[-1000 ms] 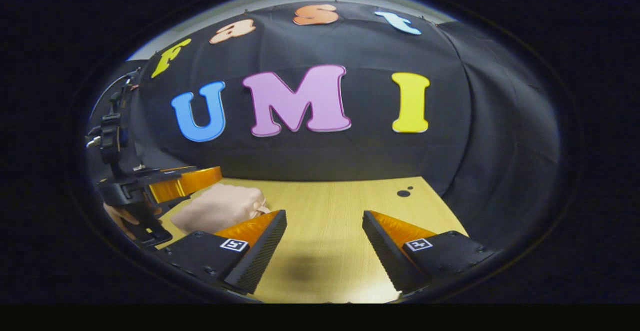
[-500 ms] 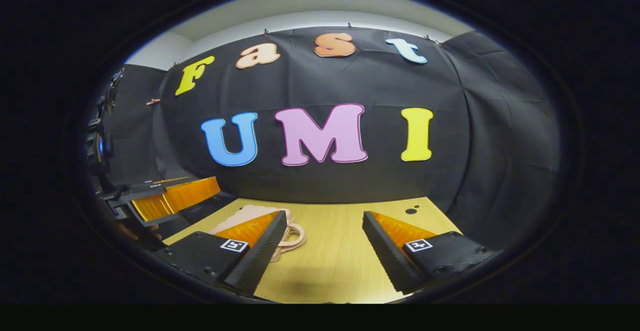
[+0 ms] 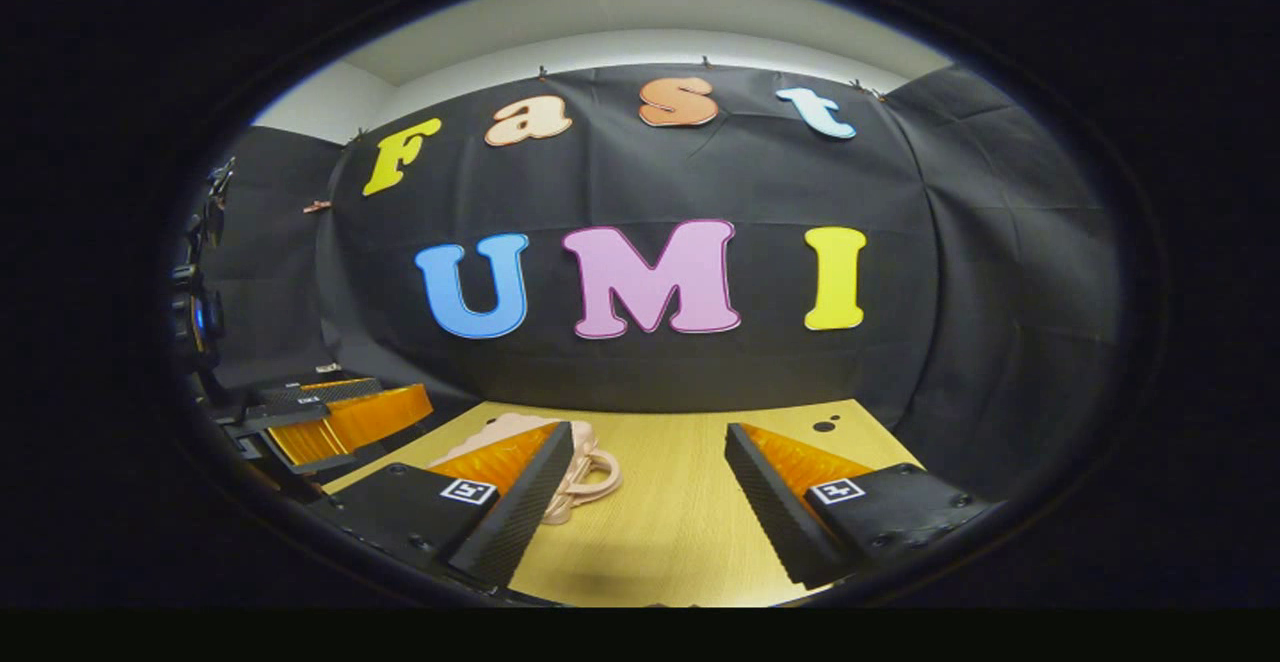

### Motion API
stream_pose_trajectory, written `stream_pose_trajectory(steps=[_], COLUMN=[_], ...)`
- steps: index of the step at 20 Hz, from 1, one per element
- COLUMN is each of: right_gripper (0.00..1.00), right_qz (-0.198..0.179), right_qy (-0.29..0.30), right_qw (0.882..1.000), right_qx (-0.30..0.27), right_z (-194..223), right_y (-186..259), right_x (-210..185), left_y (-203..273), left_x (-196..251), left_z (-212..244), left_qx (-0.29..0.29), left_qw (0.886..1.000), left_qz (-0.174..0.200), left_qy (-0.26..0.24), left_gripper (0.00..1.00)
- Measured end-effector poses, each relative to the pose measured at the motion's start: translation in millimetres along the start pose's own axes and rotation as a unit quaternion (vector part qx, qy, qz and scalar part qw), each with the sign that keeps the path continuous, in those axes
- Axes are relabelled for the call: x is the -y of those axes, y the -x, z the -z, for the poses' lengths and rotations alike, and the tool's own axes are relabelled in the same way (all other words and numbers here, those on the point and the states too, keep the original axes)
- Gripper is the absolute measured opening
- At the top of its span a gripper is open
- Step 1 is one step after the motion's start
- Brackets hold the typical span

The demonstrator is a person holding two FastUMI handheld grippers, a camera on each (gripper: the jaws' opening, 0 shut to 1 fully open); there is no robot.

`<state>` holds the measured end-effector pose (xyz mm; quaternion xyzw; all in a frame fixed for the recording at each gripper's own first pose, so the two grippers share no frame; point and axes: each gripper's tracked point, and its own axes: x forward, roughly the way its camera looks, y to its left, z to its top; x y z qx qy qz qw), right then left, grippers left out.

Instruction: First open the suitcase, pack the skin care products into it, and then close the suitcase.

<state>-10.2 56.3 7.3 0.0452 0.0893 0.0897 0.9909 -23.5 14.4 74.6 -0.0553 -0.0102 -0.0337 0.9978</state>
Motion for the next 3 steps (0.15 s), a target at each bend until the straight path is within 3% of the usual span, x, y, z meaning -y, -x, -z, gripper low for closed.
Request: stream_pose_trajectory(steps=[3], right_gripper=[0.97], right_qz=[0.006], right_qy=[0.001], right_qw=[1.000], right_qx=[0.004], right_z=[-1.1], right_y=[2.8], right_x=[1.5], left_y=[2.1], left_x=[1.2], left_z=[-2.1], left_qx=[0.005], left_qw=[1.000], left_qz=[0.005], left_qy=[-0.003], left_gripper=[0.96])
